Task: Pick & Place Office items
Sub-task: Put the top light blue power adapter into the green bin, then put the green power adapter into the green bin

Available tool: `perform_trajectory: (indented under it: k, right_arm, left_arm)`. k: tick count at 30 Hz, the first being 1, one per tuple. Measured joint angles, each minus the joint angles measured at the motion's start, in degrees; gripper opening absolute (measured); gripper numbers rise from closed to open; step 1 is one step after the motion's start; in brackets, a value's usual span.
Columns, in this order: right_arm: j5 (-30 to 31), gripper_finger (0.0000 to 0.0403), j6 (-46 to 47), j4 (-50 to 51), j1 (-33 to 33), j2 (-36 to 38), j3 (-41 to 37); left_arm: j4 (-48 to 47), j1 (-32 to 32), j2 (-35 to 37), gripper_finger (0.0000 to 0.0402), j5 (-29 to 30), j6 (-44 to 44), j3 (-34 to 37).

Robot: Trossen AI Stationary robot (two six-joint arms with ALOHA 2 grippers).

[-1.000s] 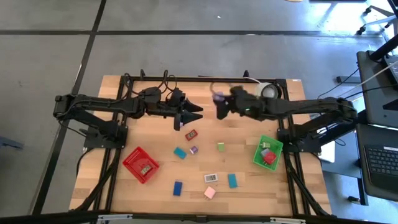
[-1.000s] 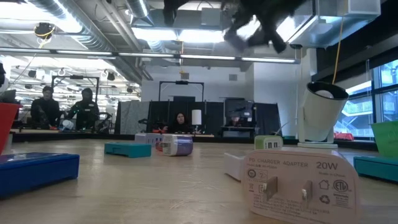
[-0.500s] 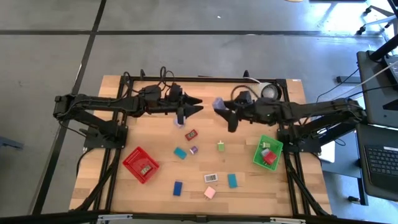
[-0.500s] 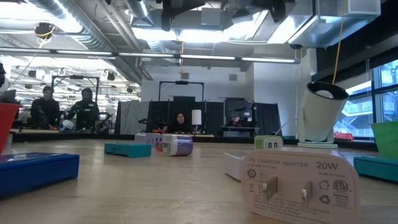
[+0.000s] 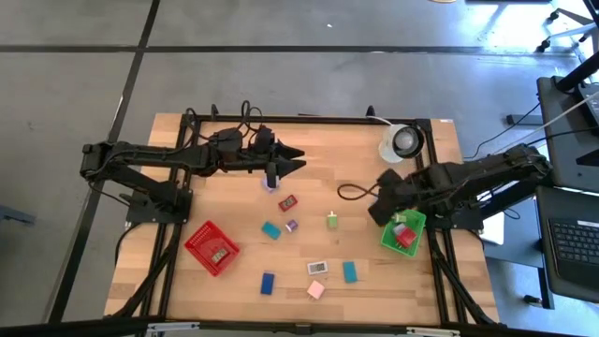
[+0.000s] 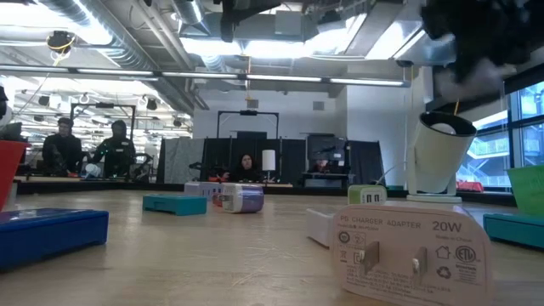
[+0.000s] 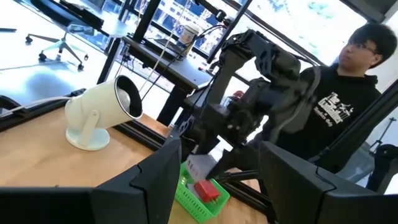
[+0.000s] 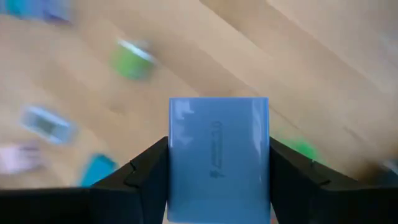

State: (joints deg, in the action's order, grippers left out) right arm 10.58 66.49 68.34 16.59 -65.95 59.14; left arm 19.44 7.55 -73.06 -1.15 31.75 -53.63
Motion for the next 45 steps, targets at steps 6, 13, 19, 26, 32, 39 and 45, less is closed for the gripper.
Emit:
perform_trajectory:
  k: [6, 13, 19, 26, 32, 39, 45]
  right_arm:
    - [-2.72, 0.021, 6.14, 8.85, 3.28, -0.79, -1.78]
    - [-5.68, 0.021, 12.38, 4.86, 4.97, -0.88, -11.09]
    - [-7.26, 0.021, 14.13, 2.18, 5.01, -0.88, -15.78]
    - [-9.55, 0.021, 14.09, 1.9, 5.01, -0.88, -17.97]
    - [-9.55, 0.0237, 14.08, 1.81, 5.01, -0.88, -17.93]
    - [-8.27, 0.0311, 15.83, 1.92, 5.01, -0.86, -17.9]
    - [-6.59, 0.0315, 17.93, 1.98, 5.01, -0.86, -16.64]
  left_arm:
    - [-0.02, 0.0, 0.0, 0.0212, 0.07, 0.0, 0.0]
    - [-0.02, 0.0, 0.0, 0.0212, 0.07, 0.0, 0.0]
    - [-0.03, 0.0, 0.0, 0.0212, 0.07, 0.0, 0.0]
    - [-0.04, 0.0, 0.0, 0.0212, 0.07, 0.0, 0.0]
    - [-0.02, 0.0, 0.0, 0.0212, 0.08, 0.0, 0.0]
    - [-0.02, 0.0, 0.0, 0.0212, 0.08, 0.0, 0.0]
    - [-0.02, 0.0, 0.0, 0.0212, 0.09, 0.0, 0.0]
